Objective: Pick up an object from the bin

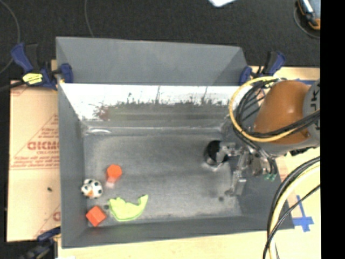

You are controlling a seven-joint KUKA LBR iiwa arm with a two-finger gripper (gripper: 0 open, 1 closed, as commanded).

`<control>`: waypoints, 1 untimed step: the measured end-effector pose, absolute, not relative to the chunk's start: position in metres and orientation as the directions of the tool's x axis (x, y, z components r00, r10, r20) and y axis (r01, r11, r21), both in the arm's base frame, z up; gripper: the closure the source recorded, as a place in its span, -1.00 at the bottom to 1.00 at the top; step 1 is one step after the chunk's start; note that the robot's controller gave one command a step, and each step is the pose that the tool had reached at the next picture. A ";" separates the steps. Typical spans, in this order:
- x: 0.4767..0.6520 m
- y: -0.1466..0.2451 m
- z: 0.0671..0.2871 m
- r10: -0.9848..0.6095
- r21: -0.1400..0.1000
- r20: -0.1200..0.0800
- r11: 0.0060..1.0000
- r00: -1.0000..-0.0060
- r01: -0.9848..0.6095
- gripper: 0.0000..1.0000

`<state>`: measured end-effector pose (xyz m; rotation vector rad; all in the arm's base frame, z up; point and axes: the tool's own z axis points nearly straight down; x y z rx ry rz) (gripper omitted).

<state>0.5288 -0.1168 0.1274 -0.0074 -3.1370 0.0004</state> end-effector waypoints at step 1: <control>0.531 -0.116 0.132 -0.001 -0.002 -0.003 1.000 -1.000 -0.001 -1.00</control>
Offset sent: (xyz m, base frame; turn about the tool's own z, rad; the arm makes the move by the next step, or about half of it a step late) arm 0.0551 -0.0258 -0.0574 0.2479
